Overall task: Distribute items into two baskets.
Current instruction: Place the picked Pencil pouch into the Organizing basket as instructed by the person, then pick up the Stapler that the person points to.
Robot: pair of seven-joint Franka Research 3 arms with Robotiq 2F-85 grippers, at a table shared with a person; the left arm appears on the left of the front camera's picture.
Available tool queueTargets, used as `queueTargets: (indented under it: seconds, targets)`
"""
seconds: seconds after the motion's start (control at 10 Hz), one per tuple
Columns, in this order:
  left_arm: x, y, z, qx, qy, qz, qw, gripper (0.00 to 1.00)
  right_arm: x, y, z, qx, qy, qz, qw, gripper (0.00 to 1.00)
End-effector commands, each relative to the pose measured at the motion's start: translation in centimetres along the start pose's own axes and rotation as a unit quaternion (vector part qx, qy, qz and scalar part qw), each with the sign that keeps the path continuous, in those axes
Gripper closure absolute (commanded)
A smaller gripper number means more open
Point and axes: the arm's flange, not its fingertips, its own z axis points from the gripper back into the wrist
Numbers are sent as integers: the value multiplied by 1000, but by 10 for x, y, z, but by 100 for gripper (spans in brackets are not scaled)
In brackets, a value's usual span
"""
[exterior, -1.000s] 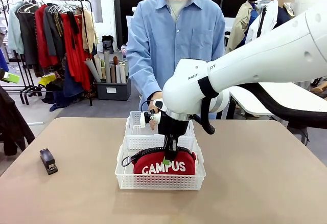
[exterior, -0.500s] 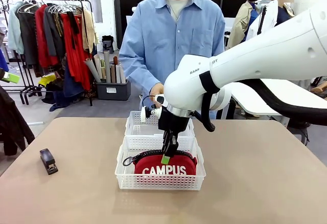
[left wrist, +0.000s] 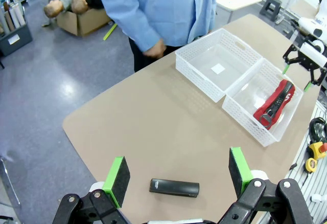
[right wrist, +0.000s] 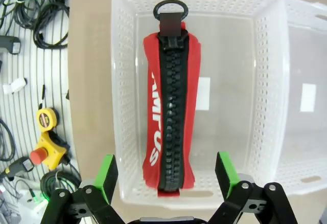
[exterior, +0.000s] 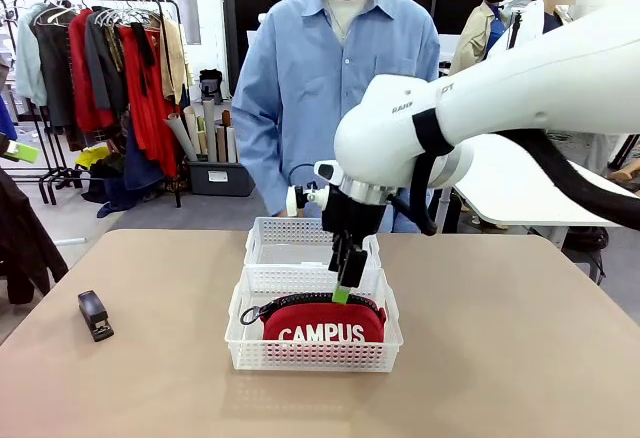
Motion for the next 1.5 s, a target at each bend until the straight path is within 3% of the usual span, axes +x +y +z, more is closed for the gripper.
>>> queueTargets:
  seconds: [0.0,1.4]
  targets:
    - [0,0,0,-5,-10,-2,1000,0,-11,6,12,-16,10,15,1000,0]
    - [0,0,0,-5,-10,-2,1000,0,-2,2,11,-6,4,2,1000,0]
